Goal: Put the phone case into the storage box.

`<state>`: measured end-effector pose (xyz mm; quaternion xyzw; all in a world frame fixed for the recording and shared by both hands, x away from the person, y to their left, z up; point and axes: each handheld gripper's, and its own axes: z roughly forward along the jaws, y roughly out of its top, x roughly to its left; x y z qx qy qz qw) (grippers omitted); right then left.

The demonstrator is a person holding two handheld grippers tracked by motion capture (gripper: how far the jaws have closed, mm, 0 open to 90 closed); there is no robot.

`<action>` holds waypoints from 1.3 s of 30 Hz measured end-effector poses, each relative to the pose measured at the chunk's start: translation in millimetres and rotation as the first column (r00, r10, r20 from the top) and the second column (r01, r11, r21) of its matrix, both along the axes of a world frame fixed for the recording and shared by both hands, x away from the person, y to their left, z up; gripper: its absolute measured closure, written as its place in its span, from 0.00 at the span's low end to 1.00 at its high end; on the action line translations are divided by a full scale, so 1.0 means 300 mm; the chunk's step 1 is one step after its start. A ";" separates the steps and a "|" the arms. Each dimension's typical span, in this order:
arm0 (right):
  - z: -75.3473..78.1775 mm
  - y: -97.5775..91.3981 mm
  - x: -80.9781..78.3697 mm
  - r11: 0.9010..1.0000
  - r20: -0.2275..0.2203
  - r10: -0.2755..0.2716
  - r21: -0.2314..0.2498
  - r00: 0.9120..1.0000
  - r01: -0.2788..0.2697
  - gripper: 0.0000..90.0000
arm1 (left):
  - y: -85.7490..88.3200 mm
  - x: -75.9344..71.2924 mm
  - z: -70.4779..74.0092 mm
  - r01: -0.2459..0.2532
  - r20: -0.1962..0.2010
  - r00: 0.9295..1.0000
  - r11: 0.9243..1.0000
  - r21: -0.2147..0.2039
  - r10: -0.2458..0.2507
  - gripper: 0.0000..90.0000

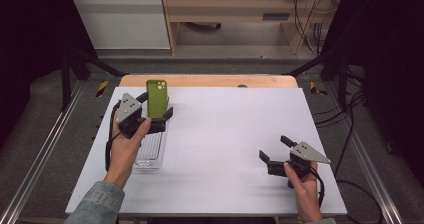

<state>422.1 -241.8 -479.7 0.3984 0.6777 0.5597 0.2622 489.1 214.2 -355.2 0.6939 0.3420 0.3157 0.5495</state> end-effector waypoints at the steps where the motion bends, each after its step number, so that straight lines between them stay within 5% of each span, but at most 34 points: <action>1: 0.000 0.000 0.000 1.000 0.000 0.000 0.000 1.000 0.000 0.03 | 0.006 -0.002 0.000 -0.002 0.002 1.000 1.000 -0.006 0.002 0.05; 22: -0.001 0.002 -0.001 1.000 -0.002 0.004 -0.001 1.000 -0.004 0.03 | 0.069 -0.065 -0.007 -0.006 0.035 0.999 0.999 -0.051 0.008 0.03; 39: -0.001 0.003 -0.002 1.000 -0.003 0.006 -0.002 1.000 -0.006 0.03 | 0.118 -0.116 -0.063 -0.022 0.039 0.999 0.997 -0.077 0.025 0.03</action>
